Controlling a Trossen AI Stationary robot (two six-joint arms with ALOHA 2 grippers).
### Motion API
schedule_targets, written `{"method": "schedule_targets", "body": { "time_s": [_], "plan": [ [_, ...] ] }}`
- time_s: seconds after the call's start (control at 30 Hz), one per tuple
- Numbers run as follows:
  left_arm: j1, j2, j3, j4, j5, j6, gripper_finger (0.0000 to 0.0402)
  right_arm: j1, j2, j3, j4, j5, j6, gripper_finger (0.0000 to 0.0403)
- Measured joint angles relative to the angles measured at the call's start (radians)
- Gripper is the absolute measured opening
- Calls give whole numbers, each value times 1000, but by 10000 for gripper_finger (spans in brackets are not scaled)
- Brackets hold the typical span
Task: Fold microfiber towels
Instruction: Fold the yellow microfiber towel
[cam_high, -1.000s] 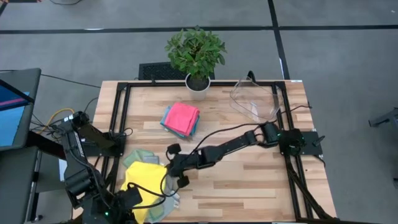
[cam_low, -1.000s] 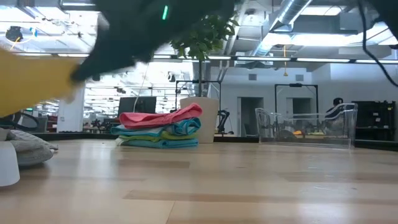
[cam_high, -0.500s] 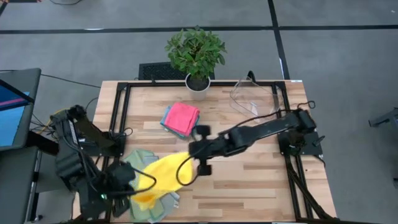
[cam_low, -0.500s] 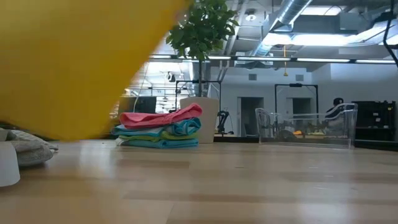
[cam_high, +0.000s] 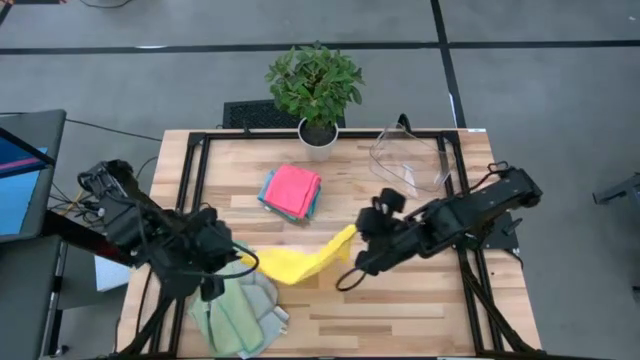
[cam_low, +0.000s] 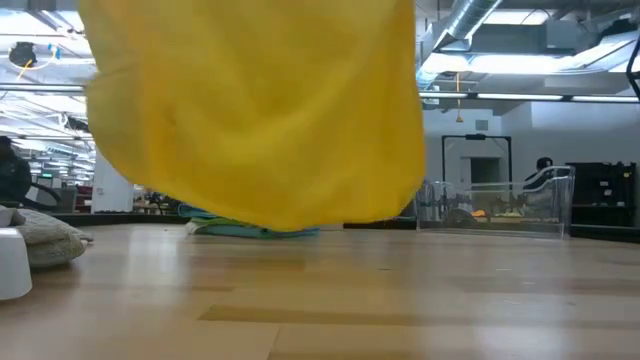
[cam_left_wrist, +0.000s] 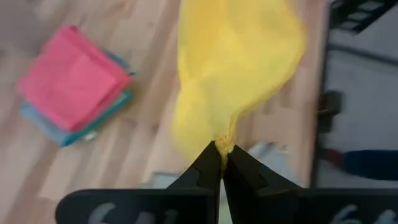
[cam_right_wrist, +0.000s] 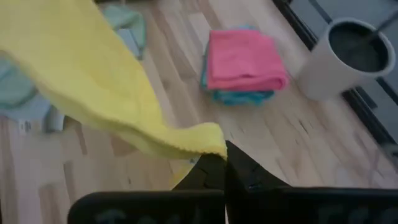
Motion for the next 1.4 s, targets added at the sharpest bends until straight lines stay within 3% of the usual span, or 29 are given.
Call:
{"method": "schedule_targets", "body": {
  "time_s": [0.23,0.43,0.6,0.7,0.93,1.1,1.3,1.4],
  "plan": [
    [135,0,-56,-93,-8,156,2,-1,-36,-1,-186,18,93,9],
    [259,0,-143,-81,-22,330,2,-45,-47,-90,-230,22,66,9],
    [333,1,-170,-58,23,469,2,-81,-97,-182,-219,55,76,9],
    [354,1,-156,-59,12,489,2,-75,-146,-204,-241,114,129,9],
    [357,-8,-165,-58,11,471,2,-28,-226,-287,-234,115,220,9],
    [353,-8,-247,38,109,442,2,91,-227,-420,-178,109,384,9],
    [284,-7,-340,289,400,456,2,237,-201,-452,-175,87,536,11],
    [252,-8,-389,376,413,470,2,265,-201,-467,-168,88,582,11]
  ]
}}
